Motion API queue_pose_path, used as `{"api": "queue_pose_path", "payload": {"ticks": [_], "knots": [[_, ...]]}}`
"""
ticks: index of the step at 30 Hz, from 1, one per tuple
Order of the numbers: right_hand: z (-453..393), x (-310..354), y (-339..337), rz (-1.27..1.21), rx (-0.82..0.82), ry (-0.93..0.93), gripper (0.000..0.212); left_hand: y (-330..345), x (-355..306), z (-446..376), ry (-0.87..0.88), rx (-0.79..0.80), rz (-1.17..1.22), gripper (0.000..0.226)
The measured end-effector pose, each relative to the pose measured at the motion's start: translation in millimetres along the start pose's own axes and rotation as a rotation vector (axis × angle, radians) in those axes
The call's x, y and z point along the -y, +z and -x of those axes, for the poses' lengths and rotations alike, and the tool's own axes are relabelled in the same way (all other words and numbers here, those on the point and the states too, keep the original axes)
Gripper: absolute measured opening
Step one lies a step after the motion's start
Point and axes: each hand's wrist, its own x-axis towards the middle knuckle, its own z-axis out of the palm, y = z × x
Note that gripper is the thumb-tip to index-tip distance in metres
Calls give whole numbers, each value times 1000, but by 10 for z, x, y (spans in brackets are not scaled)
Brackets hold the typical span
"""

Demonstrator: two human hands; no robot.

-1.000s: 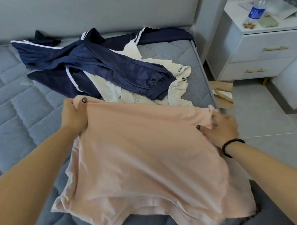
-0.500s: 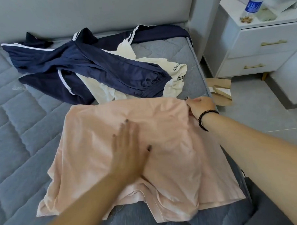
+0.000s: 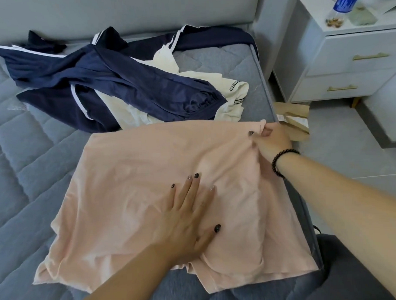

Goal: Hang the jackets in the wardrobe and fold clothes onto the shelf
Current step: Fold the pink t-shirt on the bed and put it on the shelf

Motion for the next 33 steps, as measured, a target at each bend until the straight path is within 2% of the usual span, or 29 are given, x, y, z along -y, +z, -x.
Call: {"api": "queue_pose_path", "payload": {"ticks": [3, 5, 10, 12, 15, 17, 19, 21, 22, 24, 26, 29, 33], "knots": [[532, -138, 34, 91, -18, -140, 43, -37, -43, 93, -16, -29, 83, 74], [969, -291, 47, 177, -43, -161, 54, -15, -78, 259, 4, -67, 165, 75], [1769, -623, 99, 488, 97, -239, 83, 9, 39, 886, 77, -83, 181, 80], [1954, -615, 73, 643, 123, -438, 78, -30, 114, 1069, 53, -106, 172, 76], [2146, -631, 22, 802, 280, -1024, 60, -106, 242, 1309, 9, -124, 124, 61], [2228, -689, -15, 945, 393, -1204, 66, -140, 400, 1480, 28, -144, 59, 51], [2278, -709, -10, 1083, 448, -1144, 72, -178, 581, 1635, 49, -147, -22, 48], [2297, -761, 13, 1137, 468, -1055, 68, -231, 682, 1731, 14, -145, -61, 45], [2292, -796, 14, 1147, 479, -1033, 66, -255, 688, 1749, -28, -138, -54, 50], [2263, -824, -54, 1180, 519, -962, 66, -288, 634, 1728, -111, -94, 8, 84], [2259, -835, -146, 1184, 542, -912, 69, -340, 573, 1689, -139, -68, 45, 104], [2284, -851, -255, 1172, 510, -901, 70, -436, 576, 1677, -136, -65, 72, 108], [2312, -880, -369, 1194, 503, -857, 75, -533, 649, 1831, -102, 41, -25, 112]]}}
